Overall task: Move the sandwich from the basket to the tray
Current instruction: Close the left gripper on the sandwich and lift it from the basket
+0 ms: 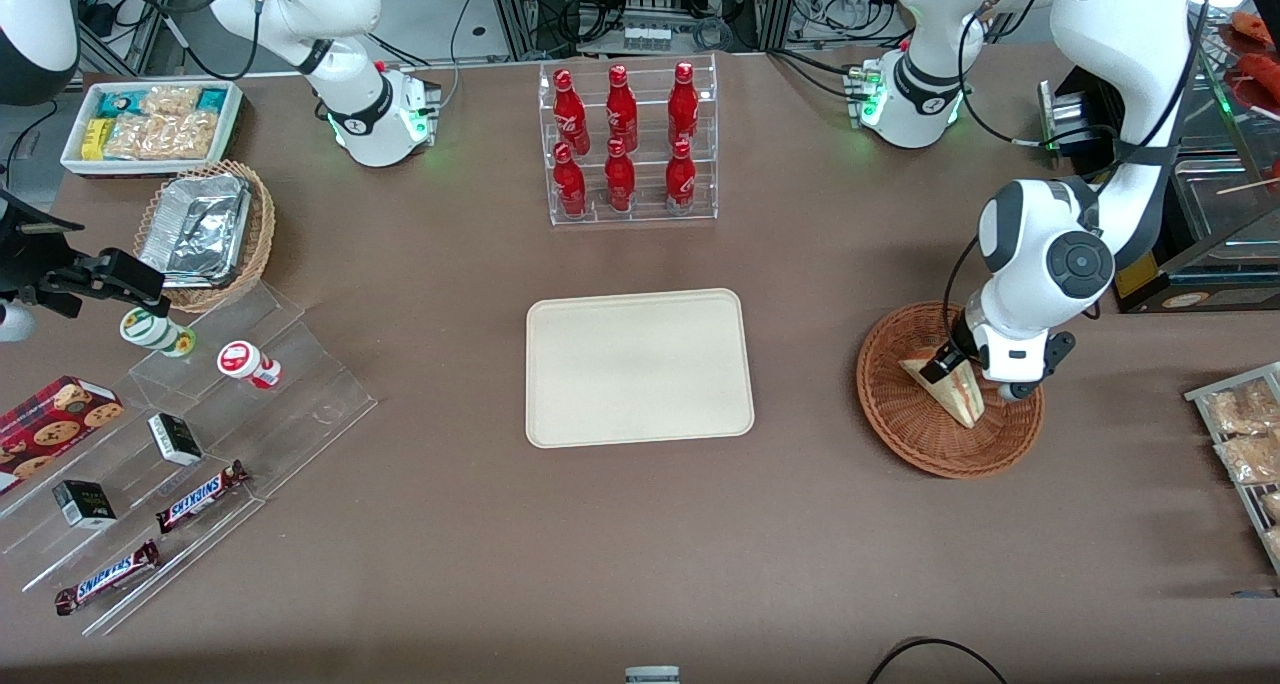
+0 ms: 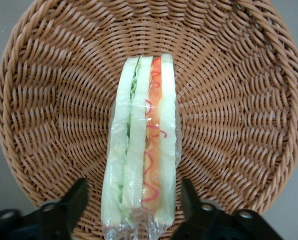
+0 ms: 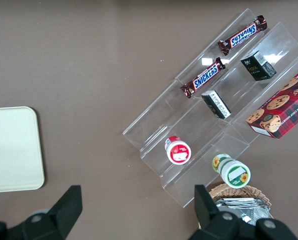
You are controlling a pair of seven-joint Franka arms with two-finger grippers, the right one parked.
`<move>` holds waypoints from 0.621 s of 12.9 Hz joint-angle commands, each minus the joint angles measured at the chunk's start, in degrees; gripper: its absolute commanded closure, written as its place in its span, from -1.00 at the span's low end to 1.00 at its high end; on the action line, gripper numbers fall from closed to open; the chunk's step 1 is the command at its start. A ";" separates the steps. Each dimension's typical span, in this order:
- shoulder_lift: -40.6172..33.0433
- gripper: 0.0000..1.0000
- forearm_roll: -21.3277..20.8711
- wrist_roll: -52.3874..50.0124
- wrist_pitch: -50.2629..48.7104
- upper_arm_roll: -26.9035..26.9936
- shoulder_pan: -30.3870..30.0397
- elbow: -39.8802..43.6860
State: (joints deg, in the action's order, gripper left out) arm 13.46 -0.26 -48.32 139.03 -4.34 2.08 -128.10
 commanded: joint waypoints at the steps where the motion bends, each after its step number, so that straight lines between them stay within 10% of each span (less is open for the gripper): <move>1: -0.45 1.00 0.44 -0.73 0.11 0.12 0.29 0.30; 8: -1.60 1.00 -0.53 2.07 -21.67 -3.30 4.32 14.69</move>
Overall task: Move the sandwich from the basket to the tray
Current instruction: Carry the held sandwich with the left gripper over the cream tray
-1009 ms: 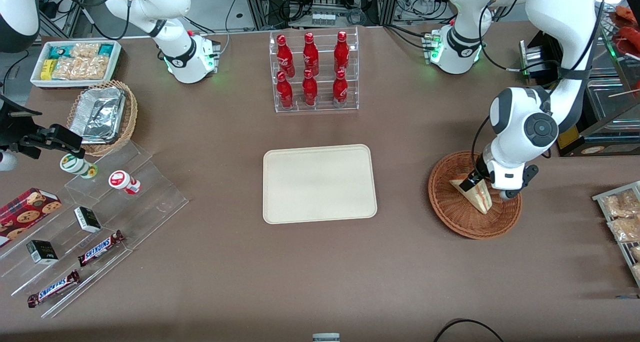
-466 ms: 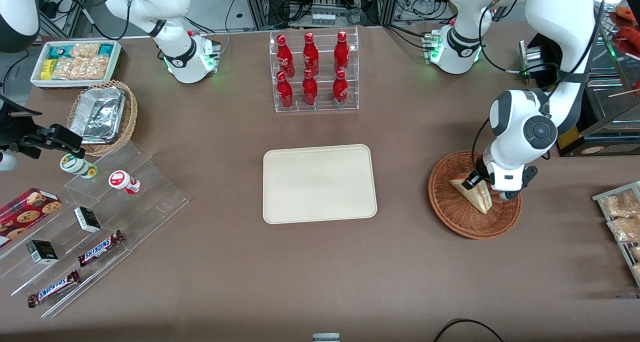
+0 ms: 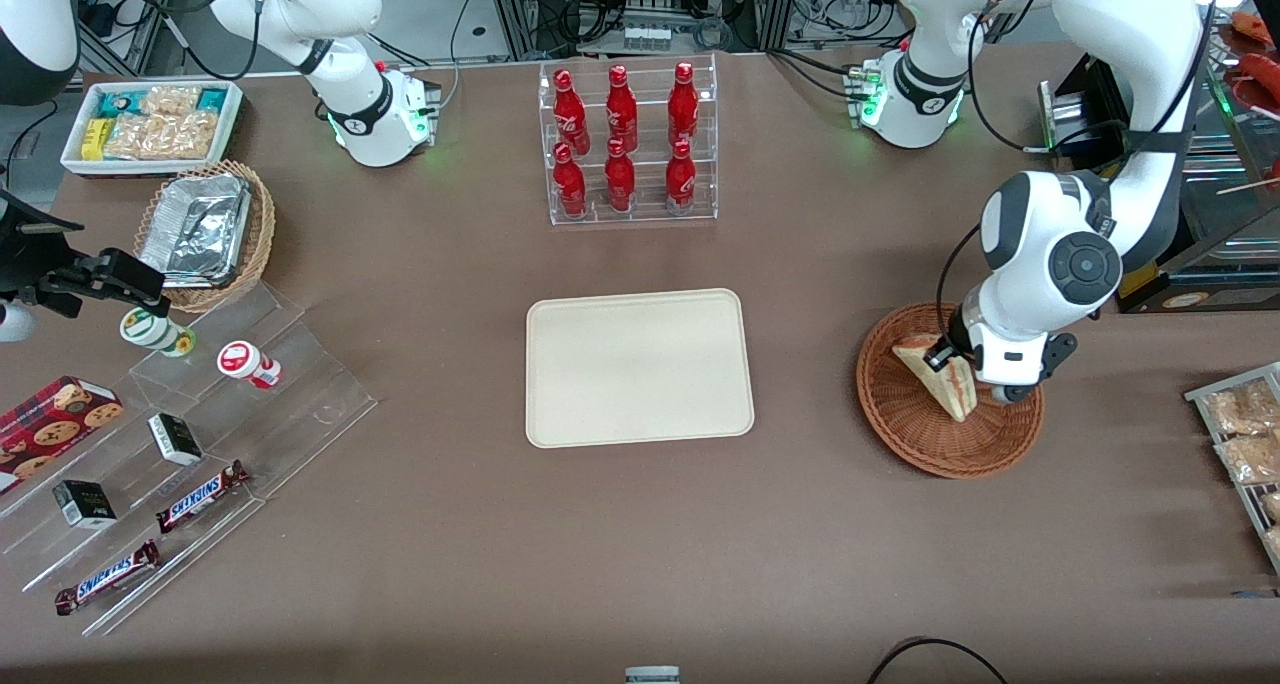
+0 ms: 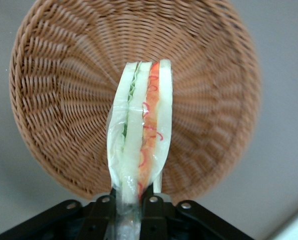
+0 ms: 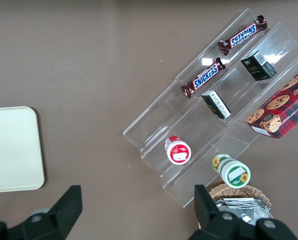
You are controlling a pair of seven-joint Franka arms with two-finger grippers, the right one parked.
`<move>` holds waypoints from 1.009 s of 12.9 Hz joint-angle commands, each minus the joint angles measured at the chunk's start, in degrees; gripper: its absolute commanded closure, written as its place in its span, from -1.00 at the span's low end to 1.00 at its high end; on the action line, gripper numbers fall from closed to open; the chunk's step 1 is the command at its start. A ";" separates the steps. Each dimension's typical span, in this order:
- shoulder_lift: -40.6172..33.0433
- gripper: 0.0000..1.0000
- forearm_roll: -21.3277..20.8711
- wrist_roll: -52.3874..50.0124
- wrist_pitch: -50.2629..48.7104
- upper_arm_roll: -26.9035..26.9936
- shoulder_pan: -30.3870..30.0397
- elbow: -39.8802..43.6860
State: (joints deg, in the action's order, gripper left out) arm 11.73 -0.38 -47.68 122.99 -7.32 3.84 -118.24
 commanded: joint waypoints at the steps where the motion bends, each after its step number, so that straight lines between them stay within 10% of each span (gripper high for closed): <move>1: 0.22 1.00 -0.41 3.53 -7.91 -0.33 4.40 6.86; 13: 19.98 1.00 -0.32 -1.79 -7.50 -0.33 28.84 26.81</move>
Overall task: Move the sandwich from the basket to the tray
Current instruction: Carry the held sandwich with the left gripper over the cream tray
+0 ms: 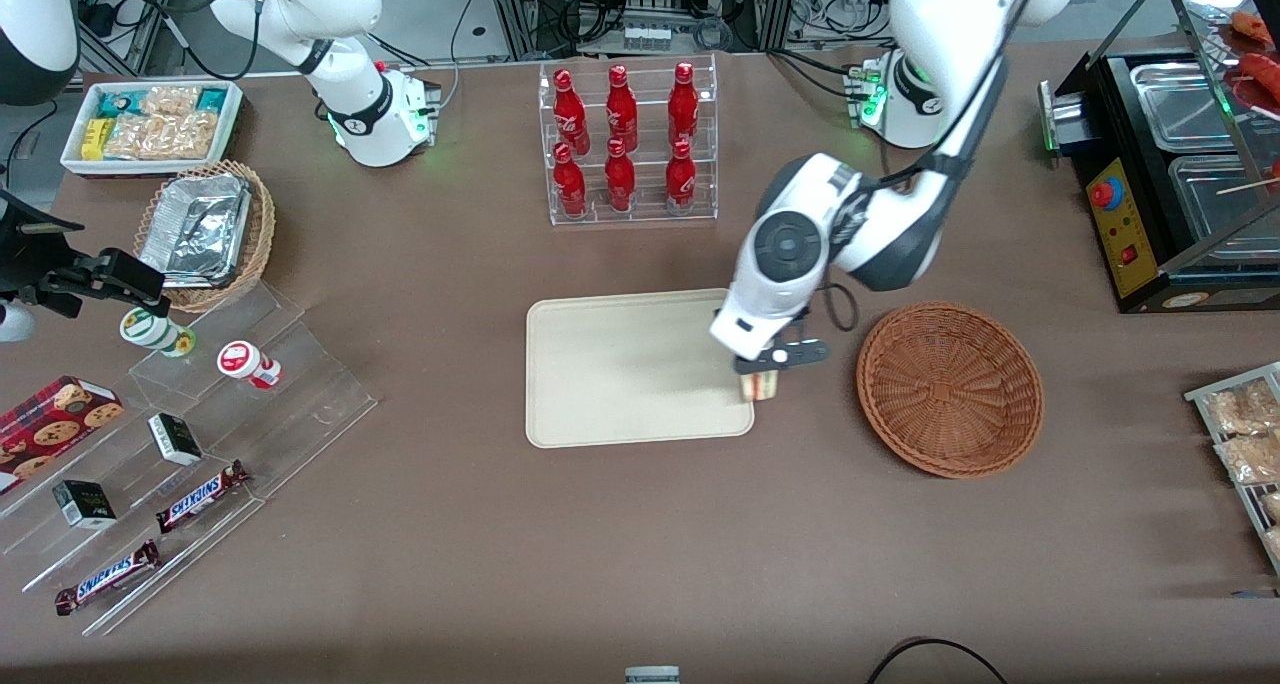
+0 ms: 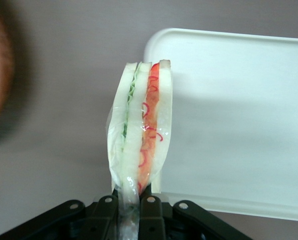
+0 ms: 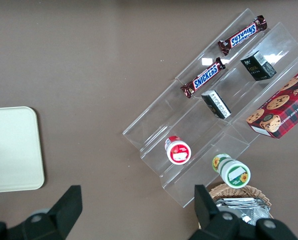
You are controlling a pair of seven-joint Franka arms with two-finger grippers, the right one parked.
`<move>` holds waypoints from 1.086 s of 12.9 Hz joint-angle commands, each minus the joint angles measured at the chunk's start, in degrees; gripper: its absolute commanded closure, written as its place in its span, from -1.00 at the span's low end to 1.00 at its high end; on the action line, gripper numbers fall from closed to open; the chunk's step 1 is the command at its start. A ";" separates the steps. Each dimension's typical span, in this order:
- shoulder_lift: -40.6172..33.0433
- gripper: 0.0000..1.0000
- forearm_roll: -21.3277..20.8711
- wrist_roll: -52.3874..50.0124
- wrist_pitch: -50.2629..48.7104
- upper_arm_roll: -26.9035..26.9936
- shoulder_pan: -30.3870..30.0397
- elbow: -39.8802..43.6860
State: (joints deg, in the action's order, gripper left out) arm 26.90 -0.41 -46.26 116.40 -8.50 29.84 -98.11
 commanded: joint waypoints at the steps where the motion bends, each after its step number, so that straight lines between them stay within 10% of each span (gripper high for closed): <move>1: 6.31 1.00 -0.21 -5.05 -0.92 0.85 4.25 8.35; 14: 18.63 1.00 -0.29 -16.58 -0.74 1.29 12.35 23.40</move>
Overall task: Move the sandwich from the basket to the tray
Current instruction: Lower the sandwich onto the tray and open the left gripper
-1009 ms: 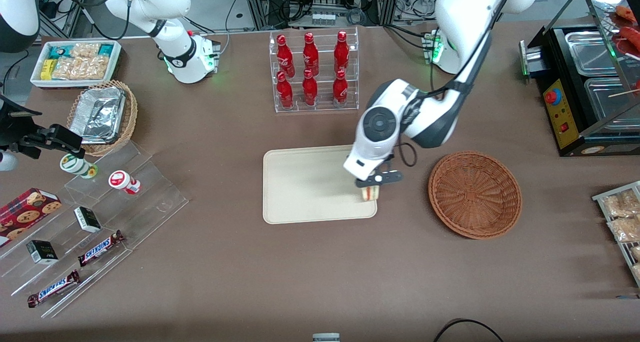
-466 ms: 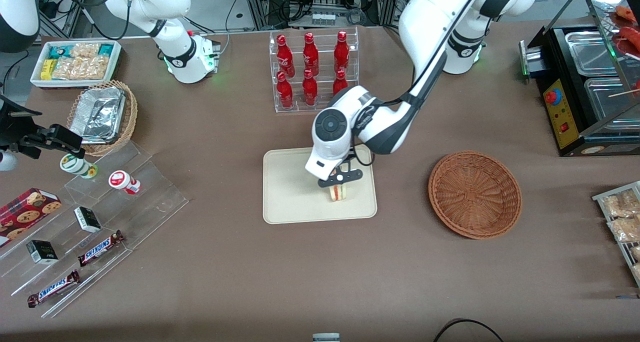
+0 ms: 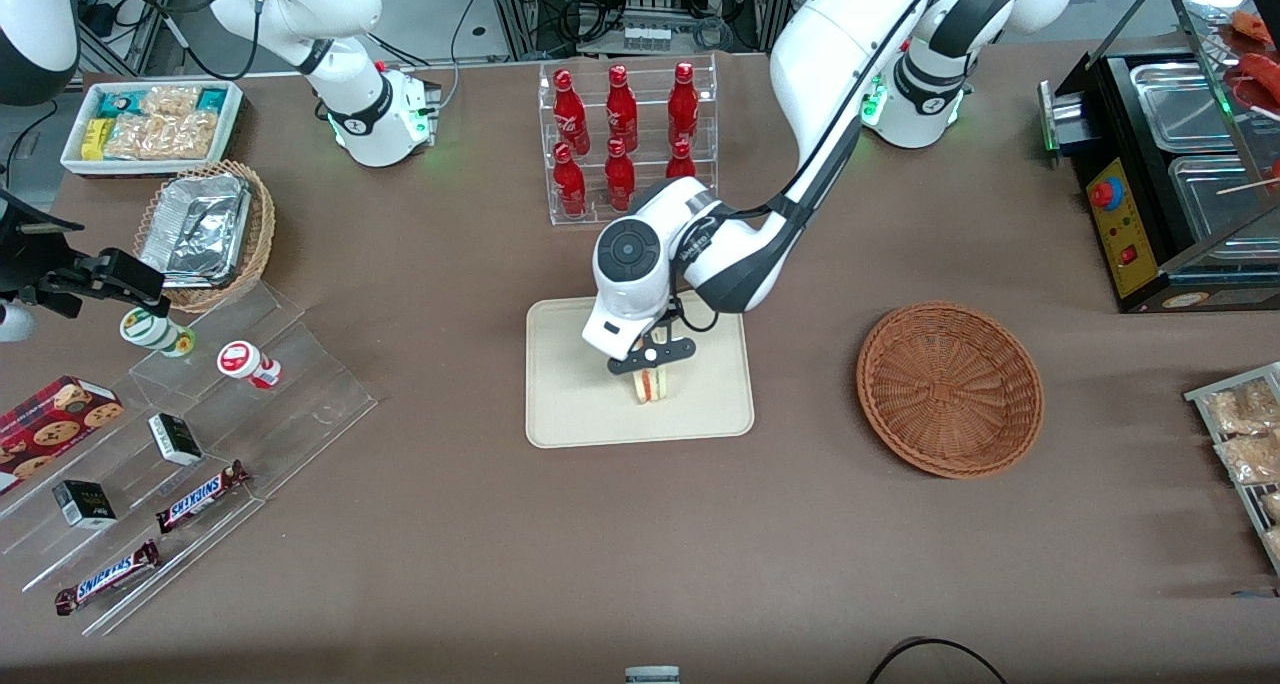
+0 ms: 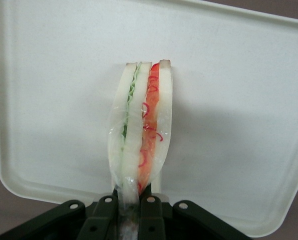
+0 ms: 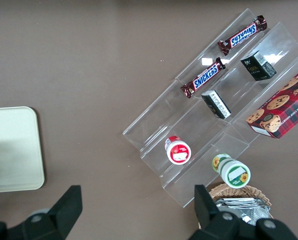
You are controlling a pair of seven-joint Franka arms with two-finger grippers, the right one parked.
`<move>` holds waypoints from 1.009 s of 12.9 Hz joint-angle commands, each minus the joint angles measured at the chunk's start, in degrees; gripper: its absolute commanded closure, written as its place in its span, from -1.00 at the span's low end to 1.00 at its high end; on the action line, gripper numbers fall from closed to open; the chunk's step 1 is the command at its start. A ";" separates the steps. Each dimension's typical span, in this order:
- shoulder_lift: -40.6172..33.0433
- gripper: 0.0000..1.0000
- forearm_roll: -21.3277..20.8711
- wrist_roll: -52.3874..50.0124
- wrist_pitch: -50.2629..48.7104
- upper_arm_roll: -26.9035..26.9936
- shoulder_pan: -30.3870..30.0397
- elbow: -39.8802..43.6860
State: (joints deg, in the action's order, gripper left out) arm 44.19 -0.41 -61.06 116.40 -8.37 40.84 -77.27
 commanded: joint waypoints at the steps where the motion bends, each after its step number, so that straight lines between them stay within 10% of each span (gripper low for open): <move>1: 1.51 1.00 -0.38 -1.96 -0.74 1.16 1.35 2.56; 5: 2.30 1.00 -2.67 -6.00 0.93 1.07 1.88 2.56; 6: 2.30 -0.25 -2.67 -5.91 1.02 1.07 1.88 2.65; 7: 2.22 -0.99 -2.67 -5.74 1.02 1.07 1.88 2.65; 13: -1.64 -1.00 -2.93 -4.51 -1.08 1.25 1.35 3.00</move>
State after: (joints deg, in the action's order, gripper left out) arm 44.93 -2.24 -65.22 117.22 -7.70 41.67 -74.48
